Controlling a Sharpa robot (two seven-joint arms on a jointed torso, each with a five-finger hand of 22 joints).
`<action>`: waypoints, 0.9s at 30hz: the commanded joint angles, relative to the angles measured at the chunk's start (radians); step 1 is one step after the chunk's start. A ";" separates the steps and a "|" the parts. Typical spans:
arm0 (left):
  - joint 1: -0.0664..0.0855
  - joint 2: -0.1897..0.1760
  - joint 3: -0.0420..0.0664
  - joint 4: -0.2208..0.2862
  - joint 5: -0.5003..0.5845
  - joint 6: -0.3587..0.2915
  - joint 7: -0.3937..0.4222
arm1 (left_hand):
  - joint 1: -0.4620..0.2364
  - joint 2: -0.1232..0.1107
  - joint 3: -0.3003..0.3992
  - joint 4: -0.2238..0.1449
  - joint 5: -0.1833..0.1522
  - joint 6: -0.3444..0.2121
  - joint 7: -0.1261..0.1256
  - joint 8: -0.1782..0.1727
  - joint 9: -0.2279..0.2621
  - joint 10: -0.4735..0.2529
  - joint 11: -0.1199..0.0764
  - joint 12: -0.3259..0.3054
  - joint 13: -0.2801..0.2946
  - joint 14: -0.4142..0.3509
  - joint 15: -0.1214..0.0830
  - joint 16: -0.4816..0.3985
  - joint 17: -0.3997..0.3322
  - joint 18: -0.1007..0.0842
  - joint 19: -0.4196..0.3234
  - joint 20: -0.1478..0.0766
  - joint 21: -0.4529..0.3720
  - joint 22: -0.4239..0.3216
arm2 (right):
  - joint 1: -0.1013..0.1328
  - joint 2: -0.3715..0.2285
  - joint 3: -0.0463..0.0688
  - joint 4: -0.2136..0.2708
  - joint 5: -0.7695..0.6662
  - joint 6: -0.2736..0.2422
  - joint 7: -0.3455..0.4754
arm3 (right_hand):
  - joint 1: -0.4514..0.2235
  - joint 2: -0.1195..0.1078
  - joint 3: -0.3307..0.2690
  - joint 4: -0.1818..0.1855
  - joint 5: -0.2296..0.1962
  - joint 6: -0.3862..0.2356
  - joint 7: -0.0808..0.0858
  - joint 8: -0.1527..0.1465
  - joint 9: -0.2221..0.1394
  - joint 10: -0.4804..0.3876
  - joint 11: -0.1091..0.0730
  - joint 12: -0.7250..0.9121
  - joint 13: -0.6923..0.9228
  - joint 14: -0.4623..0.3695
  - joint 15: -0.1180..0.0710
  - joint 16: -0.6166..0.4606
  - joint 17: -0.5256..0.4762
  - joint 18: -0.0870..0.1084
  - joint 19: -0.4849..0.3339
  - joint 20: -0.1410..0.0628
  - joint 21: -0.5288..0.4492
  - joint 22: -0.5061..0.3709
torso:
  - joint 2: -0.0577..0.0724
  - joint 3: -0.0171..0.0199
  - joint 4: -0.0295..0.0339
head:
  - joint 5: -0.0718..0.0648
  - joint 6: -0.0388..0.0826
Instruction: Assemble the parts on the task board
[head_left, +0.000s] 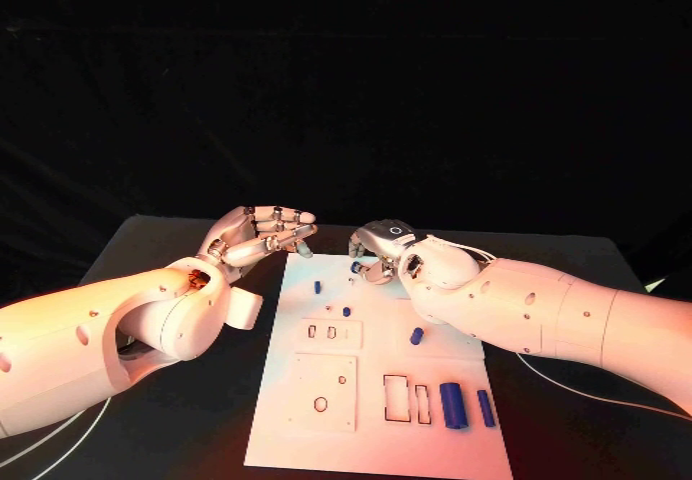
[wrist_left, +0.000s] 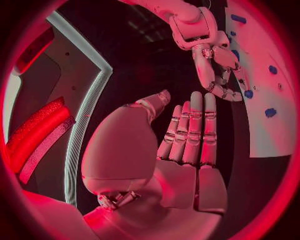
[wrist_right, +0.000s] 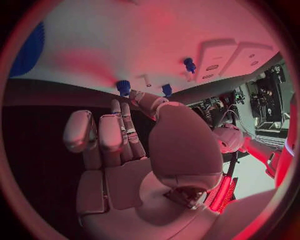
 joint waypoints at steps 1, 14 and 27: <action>0.003 0.002 0.001 0.000 0.006 0.022 0.006 | -0.004 0.009 0.007 -0.001 0.001 -0.003 0.011 -0.003 0.001 -0.001 0.003 -0.004 0.001 -0.007 0.002 0.005 0.001 0.018 -0.007 0.003 0.005 0.002 | 0.000 -0.013 -0.001 0.012 0.005 -0.029 0.023 | 0.001 -0.013 -0.007 0.000 -0.026 -0.010 0.001 -0.010 0.001 -0.018 0.002 0.002 -0.010 -0.007 0.006 -0.011 -0.013 0.016 -0.012 0.001 -0.013 -0.011 | -0.001 0.0013 0.0004 | -0.002 0.000; 0.004 -0.008 0.001 -0.007 0.007 0.035 0.008 | -0.005 0.009 0.007 -0.001 0.001 -0.005 0.011 -0.003 0.001 -0.002 0.004 -0.005 0.001 -0.009 0.003 0.007 0.002 0.018 -0.010 0.003 0.008 0.003 | 0.025 -0.253 0.007 0.250 0.103 -0.027 0.009 | -0.015 -0.036 -0.138 0.046 -0.056 -0.078 -0.012 -0.086 -0.018 0.021 -0.016 0.028 -0.031 -0.005 -0.003 -0.005 -0.026 0.021 -0.016 -0.008 -0.053 -0.033 | -0.008 0.0045 -0.0193 | -0.006 0.010; 0.004 -0.010 0.001 -0.010 0.007 0.042 0.007 | -0.005 0.008 0.006 -0.001 0.001 -0.006 0.011 -0.004 0.002 -0.004 0.004 -0.005 0.001 -0.011 0.004 0.008 0.002 0.018 -0.011 0.004 0.009 0.004 | 0.039 -0.373 0.012 0.270 0.232 0.063 -0.015 | 0.088 -0.011 -0.401 0.180 -0.033 -0.065 -0.019 -0.092 -0.010 0.041 -0.044 0.535 0.384 0.024 -0.026 0.135 0.127 0.001 0.045 -0.029 0.002 0.081 | -0.014 0.0070 -0.0247 | -0.011 0.009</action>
